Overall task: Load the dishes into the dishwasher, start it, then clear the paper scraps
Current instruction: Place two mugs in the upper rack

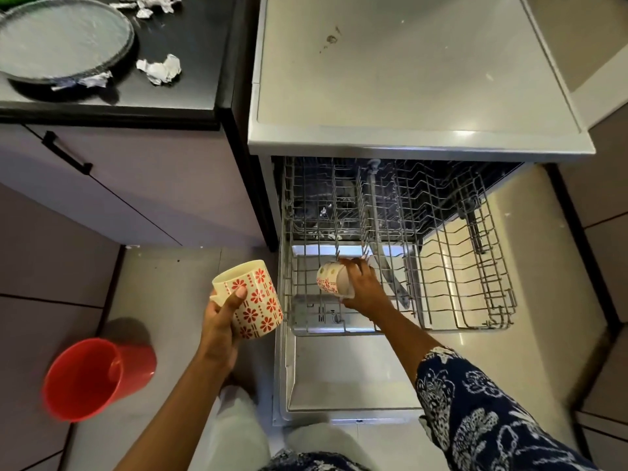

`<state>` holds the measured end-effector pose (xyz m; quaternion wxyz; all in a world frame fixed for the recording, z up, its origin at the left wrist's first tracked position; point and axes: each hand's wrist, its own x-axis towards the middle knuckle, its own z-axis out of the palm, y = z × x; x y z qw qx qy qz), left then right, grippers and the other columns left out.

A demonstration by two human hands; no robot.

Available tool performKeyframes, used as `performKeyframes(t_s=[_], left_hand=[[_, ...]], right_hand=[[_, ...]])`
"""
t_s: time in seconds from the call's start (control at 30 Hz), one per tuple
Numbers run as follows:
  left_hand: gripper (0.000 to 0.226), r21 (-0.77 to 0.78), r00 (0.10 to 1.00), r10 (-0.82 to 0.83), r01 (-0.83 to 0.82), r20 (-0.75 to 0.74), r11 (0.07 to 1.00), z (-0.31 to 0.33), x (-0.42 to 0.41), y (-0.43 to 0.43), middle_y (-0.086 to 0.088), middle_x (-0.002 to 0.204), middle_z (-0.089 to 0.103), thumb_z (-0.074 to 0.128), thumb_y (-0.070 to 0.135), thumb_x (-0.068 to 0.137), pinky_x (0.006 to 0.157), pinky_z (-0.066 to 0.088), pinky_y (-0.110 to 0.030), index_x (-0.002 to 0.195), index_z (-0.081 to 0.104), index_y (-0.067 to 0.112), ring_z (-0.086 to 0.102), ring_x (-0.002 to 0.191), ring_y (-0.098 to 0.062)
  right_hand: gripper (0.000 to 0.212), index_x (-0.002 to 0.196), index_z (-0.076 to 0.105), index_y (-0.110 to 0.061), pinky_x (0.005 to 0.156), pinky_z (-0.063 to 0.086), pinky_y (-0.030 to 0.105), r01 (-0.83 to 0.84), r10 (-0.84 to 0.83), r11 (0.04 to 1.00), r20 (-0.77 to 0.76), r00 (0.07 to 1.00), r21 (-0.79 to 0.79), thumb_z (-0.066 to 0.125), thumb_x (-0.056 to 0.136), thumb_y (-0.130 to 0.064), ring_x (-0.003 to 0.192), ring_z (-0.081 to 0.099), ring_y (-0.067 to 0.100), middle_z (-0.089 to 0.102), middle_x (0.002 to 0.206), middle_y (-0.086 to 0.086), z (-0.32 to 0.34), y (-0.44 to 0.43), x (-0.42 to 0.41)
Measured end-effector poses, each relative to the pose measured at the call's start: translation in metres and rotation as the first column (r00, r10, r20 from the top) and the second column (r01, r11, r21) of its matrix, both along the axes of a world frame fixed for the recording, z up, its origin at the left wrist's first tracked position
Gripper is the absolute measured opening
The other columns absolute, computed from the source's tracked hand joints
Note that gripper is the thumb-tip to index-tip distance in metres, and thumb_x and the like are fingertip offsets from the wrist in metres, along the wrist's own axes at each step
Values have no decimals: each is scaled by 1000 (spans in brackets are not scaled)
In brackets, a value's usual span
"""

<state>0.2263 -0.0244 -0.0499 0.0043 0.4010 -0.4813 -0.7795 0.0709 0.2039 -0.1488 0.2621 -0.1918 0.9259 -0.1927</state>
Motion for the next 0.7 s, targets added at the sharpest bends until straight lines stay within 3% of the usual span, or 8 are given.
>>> performKeyframes(t_s=[0.17, 0.27, 0.43, 0.7], left_hand=[[133, -17, 1000, -27, 27, 7, 999, -2, -1, 2, -6, 106, 64, 84, 67, 22, 67, 53, -34, 135, 42, 13, 62, 94, -24], [130, -25, 999, -33, 33, 6, 999, -1, -4, 1, -5, 106, 64, 84, 68, 22, 67, 53, -33, 134, 43, 15, 61, 94, -23], [127, -22, 1000, -26, 26, 7, 999, -1, -8, 1, -3, 105, 64, 83, 69, 21, 63, 54, -29, 131, 44, 18, 62, 92, -20], [129, -14, 999, -50, 50, -2, 999, -3, -9, 6, -6, 107, 64, 86, 65, 24, 63, 55, -30, 135, 44, 12, 62, 96, -23]], right_hand=[[97, 146, 24, -24, 101, 39, 41, -30, 39, 996, -113, 993, 81, 77, 68, -44, 126, 36, 30, 38, 138, 11, 5, -12, -5], [96, 146, 24, -24, 101, 40, 43, -83, 113, 979, -156, 981, 188, 77, 68, -43, 124, 37, 32, 41, 136, 14, 8, -26, -9], [100, 147, 19, -25, 102, 41, 47, 35, -31, 983, -26, 999, 182, 79, 69, -37, 131, 31, 35, 32, 143, 14, 1, -19, -9], [112, 149, 8, -27, 105, 39, 49, 14, -36, 987, 132, 991, 158, 82, 67, -34, 135, 29, 36, 20, 151, 14, 2, -11, -18]])
